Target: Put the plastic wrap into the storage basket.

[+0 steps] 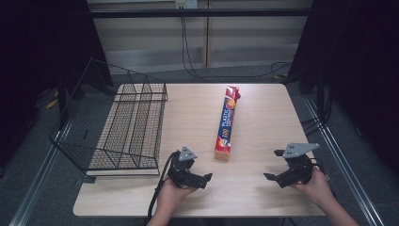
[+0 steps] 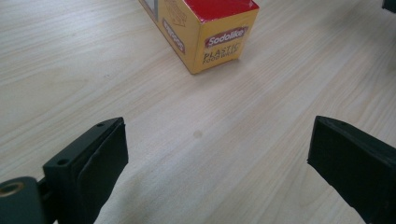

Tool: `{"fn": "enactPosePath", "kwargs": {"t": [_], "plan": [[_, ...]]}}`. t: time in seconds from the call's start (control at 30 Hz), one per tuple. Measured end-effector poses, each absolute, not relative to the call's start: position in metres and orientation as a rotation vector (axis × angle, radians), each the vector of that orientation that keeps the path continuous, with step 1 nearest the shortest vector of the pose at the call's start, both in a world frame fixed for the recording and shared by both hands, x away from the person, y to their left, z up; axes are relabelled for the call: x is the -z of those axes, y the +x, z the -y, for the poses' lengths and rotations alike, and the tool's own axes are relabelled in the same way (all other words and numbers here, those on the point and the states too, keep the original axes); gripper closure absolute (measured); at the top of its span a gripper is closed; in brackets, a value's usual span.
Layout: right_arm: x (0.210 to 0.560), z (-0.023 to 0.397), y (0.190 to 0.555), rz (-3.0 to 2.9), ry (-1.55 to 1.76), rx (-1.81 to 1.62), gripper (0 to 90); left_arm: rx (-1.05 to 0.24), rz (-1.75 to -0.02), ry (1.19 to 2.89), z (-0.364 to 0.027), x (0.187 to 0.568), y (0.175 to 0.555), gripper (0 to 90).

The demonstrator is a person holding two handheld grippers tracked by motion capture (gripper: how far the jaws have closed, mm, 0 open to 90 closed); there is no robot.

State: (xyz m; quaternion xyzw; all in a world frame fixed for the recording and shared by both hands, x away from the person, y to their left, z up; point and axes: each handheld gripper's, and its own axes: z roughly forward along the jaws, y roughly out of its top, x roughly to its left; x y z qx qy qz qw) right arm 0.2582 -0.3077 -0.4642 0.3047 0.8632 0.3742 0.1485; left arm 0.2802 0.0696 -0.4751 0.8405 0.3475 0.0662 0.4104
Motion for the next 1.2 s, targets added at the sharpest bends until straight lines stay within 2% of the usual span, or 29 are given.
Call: {"fn": "enactPosePath", "kwargs": {"t": [0.6, 0.93, 1.2], "plan": [[0.462, 0.311, 0.255, -2.467, 0.899, -1.114, 4.7, -0.107, -0.915, 2.088, -0.06, 0.457, 0.292, 7.3], [0.46, 0.313, 0.255, -2.453, 0.904, -1.124, 4.5, -0.066, -0.961, 2.109, -0.035, 0.443, 0.325, 8.6], [0.459, 0.315, 0.255, -2.444, 0.911, -1.134, 4.5, -0.084, -0.992, 2.098, -0.019, 0.435, 0.341, 9.6]]}}
